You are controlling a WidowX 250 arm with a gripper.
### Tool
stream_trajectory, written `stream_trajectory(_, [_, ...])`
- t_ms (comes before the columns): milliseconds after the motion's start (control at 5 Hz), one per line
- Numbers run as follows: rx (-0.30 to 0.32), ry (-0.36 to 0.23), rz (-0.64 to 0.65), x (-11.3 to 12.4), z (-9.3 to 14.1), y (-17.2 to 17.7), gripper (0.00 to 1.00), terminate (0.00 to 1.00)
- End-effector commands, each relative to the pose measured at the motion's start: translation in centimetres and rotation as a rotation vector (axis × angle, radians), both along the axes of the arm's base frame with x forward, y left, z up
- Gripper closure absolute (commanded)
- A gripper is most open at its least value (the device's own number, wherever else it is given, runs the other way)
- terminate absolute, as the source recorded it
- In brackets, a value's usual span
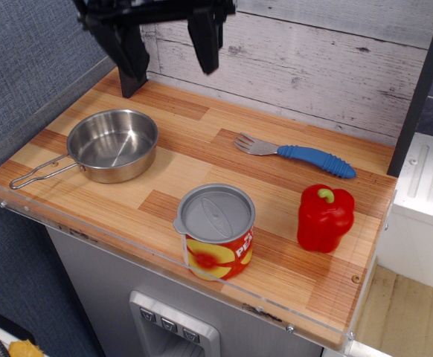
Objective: Put the pepper into the pan
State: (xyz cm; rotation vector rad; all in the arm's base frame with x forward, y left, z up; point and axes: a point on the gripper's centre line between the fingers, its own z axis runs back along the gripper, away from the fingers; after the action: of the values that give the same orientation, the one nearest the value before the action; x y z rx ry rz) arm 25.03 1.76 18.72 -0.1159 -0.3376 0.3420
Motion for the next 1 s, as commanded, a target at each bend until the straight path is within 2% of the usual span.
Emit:
stream_trajectory(0, [0.052,-0.014,-0.17,1.2,-0.8,-4.4,0.0,0.0])
stream_trajectory(200, [0.035,-0.053,-0.27,2.0,-1.9,-6.6,0.0,0.0])
stream_trajectory(400, [0.051,-0.064,-0.335,2.9,-3.3,-8.0,0.0,0.0])
stream_trajectory(600, [0.078,-0.029,-0.423,4.0,-5.2,-10.0,0.0,0.0])
stream_trajectory(800, [0.152,0.039,-0.417,4.4,-6.2,-10.9,0.0,0.0])
